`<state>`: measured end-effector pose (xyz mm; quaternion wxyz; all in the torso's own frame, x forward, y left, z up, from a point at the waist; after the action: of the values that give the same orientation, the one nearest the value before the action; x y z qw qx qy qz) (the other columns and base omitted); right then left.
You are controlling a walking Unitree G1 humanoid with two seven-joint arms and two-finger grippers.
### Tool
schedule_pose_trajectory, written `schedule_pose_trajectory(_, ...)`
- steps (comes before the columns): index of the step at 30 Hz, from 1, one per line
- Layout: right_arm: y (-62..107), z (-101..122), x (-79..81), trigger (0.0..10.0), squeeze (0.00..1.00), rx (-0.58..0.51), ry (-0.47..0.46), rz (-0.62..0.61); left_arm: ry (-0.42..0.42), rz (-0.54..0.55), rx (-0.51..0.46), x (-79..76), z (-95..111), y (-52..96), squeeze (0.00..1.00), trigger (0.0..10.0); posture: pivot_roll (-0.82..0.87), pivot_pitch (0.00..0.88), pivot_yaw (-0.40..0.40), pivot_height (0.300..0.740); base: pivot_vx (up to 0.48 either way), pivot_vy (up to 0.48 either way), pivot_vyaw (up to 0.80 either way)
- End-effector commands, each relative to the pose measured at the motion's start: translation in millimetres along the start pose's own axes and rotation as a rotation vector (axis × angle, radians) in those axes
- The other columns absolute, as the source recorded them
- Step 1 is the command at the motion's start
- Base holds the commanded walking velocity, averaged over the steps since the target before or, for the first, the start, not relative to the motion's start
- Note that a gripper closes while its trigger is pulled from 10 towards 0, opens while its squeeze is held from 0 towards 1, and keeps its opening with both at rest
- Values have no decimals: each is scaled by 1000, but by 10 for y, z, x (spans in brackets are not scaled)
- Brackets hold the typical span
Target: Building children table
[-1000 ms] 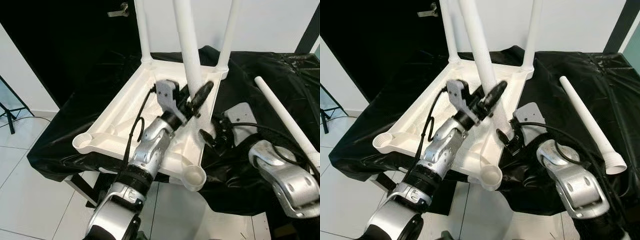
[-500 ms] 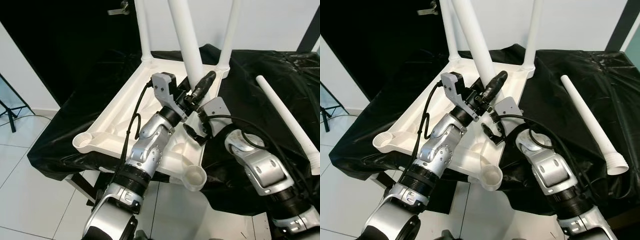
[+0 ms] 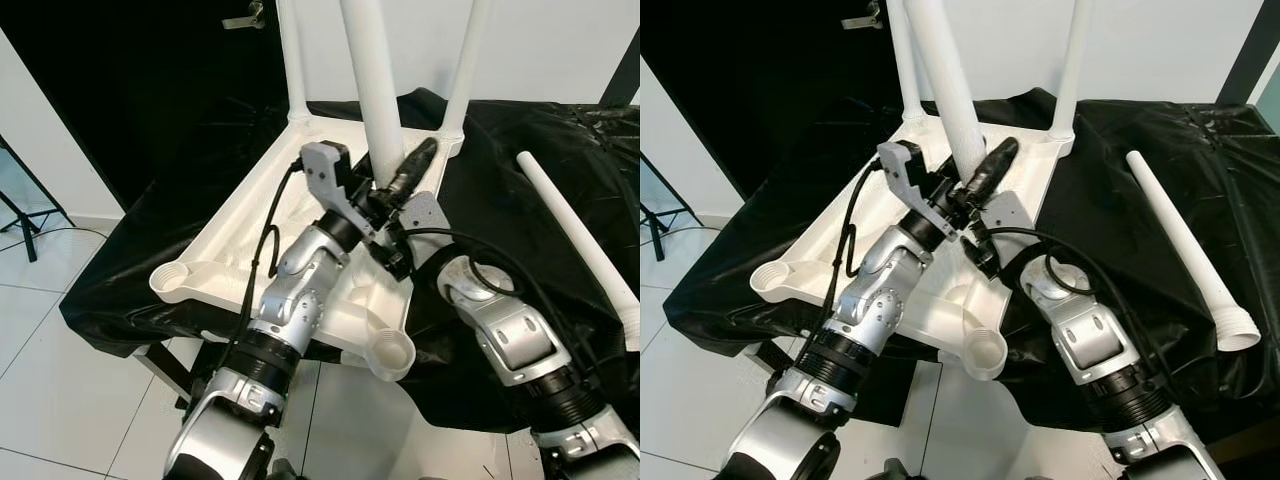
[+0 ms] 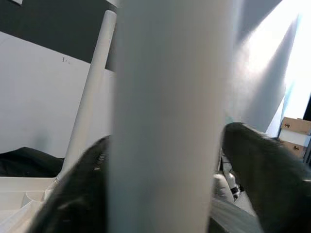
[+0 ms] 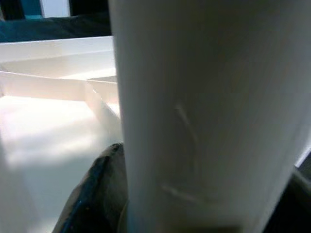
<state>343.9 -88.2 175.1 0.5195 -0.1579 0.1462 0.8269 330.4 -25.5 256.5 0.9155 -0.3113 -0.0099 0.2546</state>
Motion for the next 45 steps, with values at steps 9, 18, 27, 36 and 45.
schedule_pose_trajectory(9,-3,-173,6,0,0,-1,408,-279,100,-200,-113,-200,285,-165,0,10000,-174,0,68,740,0,0,0)
schedule_pose_trajectory(18,191,-437,-119,0,0,0,465,-519,135,-156,-150,-139,382,-187,0,10000,-168,0,72,740,0,0,0)
schedule_pose_trajectory(27,289,-483,-144,0,0,-56,473,-623,165,-167,-173,-141,427,-200,0,0,-173,0,80,740,0,0,0)
schedule_pose_trajectory(36,265,-511,-108,10000,0,-61,486,-624,188,-186,-183,-159,442,-179,0,0,-175,0,85,740,0,0,0)
schedule_pose_trajectory(45,93,-143,89,10000,808,-137,234,-404,186,-196,-174,-170,423,-159,0,0,-177,0,82,740,0,0,0)
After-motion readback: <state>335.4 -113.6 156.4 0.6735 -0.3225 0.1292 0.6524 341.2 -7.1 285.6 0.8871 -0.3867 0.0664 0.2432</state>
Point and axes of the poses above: a point about 5 cm out from each wrist's last joint towards the gripper, its own y axis pointing back from the gripper into the wrist, its own z axis along the axis of the wrist's last joint, x = y × z, the point moved 4 cm from there along -y, pointing out of the wrist towards the gripper, and after that the axes turned 4 degrees about -y, right-handed, at the moved point
